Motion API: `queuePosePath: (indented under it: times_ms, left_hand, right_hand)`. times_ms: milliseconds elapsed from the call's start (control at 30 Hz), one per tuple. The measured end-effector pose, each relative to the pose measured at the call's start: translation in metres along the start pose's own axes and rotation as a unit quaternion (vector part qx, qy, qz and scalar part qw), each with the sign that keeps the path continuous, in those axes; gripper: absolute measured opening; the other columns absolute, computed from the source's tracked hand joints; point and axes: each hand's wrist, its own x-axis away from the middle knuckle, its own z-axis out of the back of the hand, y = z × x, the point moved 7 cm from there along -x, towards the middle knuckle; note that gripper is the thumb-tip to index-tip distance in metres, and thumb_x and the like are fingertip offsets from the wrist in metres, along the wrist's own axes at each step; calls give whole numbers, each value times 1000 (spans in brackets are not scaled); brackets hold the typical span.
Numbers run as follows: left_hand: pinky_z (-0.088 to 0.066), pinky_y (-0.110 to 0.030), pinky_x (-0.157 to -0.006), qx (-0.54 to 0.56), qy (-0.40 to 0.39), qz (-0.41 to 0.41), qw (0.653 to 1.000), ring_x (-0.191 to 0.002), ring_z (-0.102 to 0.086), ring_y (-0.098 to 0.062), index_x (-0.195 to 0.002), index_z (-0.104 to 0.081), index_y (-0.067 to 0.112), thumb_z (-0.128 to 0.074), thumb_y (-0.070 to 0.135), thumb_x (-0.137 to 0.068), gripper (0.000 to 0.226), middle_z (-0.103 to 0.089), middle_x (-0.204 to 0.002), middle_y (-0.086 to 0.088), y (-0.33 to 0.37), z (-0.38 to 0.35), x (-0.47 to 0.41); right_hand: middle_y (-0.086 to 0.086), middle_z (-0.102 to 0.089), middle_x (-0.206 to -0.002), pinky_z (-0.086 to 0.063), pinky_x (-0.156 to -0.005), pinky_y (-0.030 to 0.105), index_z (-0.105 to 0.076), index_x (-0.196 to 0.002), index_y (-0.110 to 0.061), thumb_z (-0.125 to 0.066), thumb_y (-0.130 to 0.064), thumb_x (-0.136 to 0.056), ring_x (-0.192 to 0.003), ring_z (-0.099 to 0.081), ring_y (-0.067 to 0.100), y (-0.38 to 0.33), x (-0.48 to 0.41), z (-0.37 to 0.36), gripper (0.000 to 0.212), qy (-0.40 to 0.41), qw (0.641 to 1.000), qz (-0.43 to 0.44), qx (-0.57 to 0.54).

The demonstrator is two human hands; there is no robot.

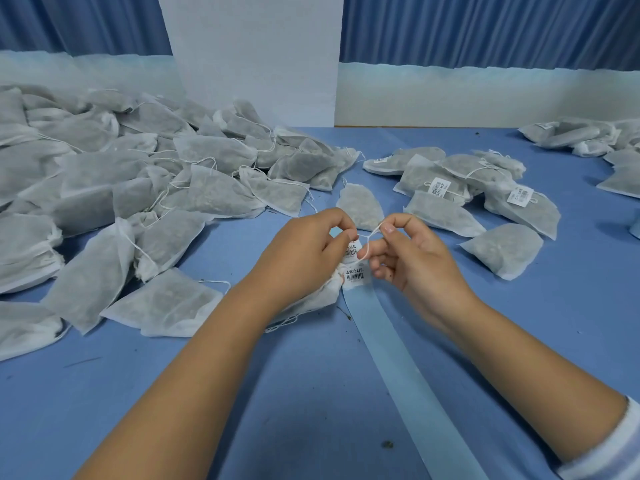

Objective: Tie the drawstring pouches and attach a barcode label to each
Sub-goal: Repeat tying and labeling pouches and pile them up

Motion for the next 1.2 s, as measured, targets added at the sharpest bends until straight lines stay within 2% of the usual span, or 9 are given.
queuePosePath:
  times_ms: [200,400,467,567,733,800,867,1033,1200]
  left_hand:
    - [-29,-22,-47,5,-16,-17,1000,-42,-37,-10,-88,-58,25,-54,27,-100,13,-39,-40,9,7,-4,0]
    - [-30,-15,-42,74,-58,43,995,-39,-36,-5,-83,-62,24,-55,33,-100,20,-43,-43,13,-5,-7,0]
    - [-35,-12,-48,85,-87,55,991,-46,-43,0,-86,-67,18,-53,40,-99,28,-49,-49,18,-10,-6,-1]
    - [-39,-7,-65,82,-144,91,982,-69,-54,8,-92,-71,26,-54,40,-98,23,-64,-74,27,-21,-4,0]
    - [-46,-21,-87,71,-185,160,967,-95,-64,2,-97,-74,32,-59,48,-92,22,-72,-100,21,-38,3,4]
    - [-46,-24,-92,55,-196,181,962,-97,-66,-3,-96,-75,31,-60,59,-81,34,-73,-100,18,-42,8,7]
    - [-46,-25,-82,47,-197,190,961,-81,-64,-3,-92,-75,28,-65,56,-77,33,-72,-88,17,-45,14,8]
    - [-35,-22,-52,67,-53,159,984,-46,-46,-1,-70,-64,21,-73,40,-84,25,-55,-54,18,-42,29,-3]
    - [-36,-28,-57,147,74,183,969,-48,-43,-8,-63,-56,21,-75,39,-83,33,-46,-45,17,-44,29,-7]
  right_hand:
    - [2,-62,-57,-38,-49,19,-49,-94,-19,-46,-18,-103,-45,-38,9,-6,-1,0,9,12,998,17,56]
    - [5,-70,-67,-44,-50,19,-46,-95,-18,-44,-19,-104,-47,-48,11,-9,1,4,9,19,997,41,60]
    - [9,-73,-76,-46,-52,19,-45,-96,-18,-44,-19,-104,-50,-52,13,-9,-1,8,8,27,998,39,35]
    - [13,-75,-83,-50,-55,21,-45,-96,-18,-43,-20,-104,-53,-56,14,-10,-5,16,8,52,998,36,-2]
    - [16,-75,-85,-55,-61,24,-45,-96,-16,-42,-17,-105,-60,-64,16,-12,-6,19,9,66,996,42,-33]
    - [16,-75,-85,-56,-62,25,-46,-96,-15,-42,-17,-105,-61,-65,17,-14,-5,18,9,67,996,49,-23]
    - [15,-75,-86,-55,-63,25,-47,-97,-15,-44,-17,-104,-63,-65,17,-16,-3,16,8,69,996,58,-3]
    - [5,-76,-88,-56,-64,24,-53,-95,-13,-49,-11,-101,-72,-67,14,-24,6,5,8,31,989,116,82]
    - [0,-69,-93,-55,-69,34,-63,-90,-19,-60,-10,-95,-89,-64,13,-19,12,-9,11,-19,964,173,199]
